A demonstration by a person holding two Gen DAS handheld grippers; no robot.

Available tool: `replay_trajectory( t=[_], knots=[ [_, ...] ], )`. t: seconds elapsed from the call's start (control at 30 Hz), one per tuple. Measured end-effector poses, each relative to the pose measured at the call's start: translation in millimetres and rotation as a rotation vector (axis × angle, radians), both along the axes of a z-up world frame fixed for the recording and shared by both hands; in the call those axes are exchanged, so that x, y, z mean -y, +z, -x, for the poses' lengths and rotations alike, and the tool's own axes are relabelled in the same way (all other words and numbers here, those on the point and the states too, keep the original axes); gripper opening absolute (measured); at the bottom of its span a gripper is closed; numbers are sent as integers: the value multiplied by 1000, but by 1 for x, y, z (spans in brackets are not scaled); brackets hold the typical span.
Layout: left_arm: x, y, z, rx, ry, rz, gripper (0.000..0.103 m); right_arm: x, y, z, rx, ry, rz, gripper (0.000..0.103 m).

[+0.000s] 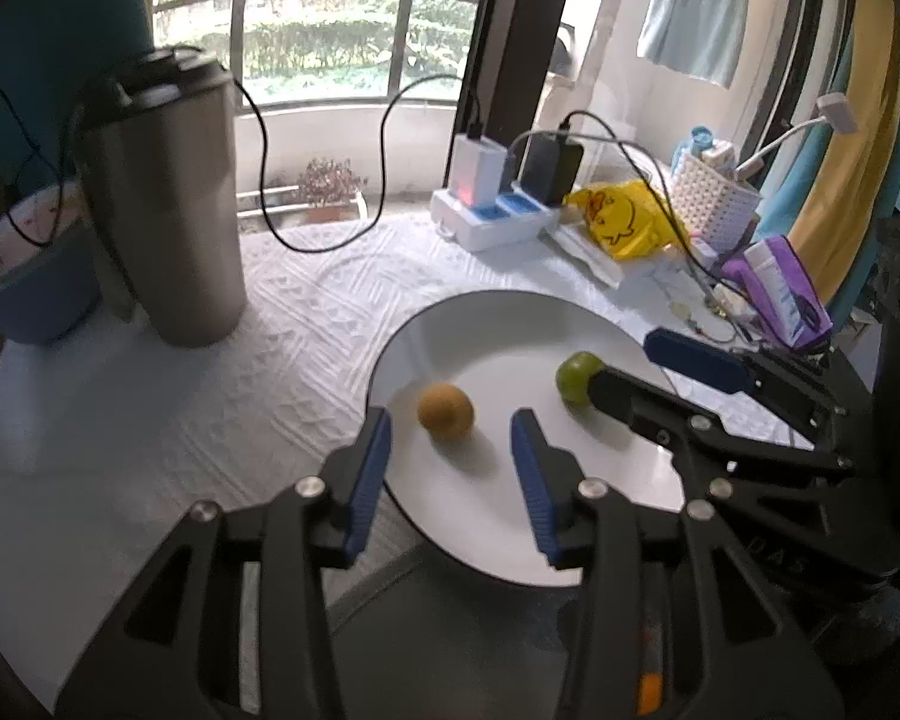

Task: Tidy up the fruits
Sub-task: 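Carry the lime and kiwi to the white plate and release both, then move both open grippers back to the mat toward the dark plums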

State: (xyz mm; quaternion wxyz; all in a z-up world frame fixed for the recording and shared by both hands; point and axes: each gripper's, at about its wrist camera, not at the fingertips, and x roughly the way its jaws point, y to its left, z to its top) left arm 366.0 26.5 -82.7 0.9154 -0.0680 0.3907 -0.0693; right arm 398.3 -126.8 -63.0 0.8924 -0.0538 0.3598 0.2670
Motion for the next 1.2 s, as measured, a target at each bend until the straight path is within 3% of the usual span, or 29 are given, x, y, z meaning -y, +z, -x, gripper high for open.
replay_trajectory(
  t=[0.6, 1.2],
  knots=[
    [9, 31, 70, 79, -5, 18, 45, 28, 28, 66, 28, -40, 3, 51],
    [14, 33, 148, 100, 0, 25, 45, 46, 32, 143, 17, -18, 3, 51]
  ],
)
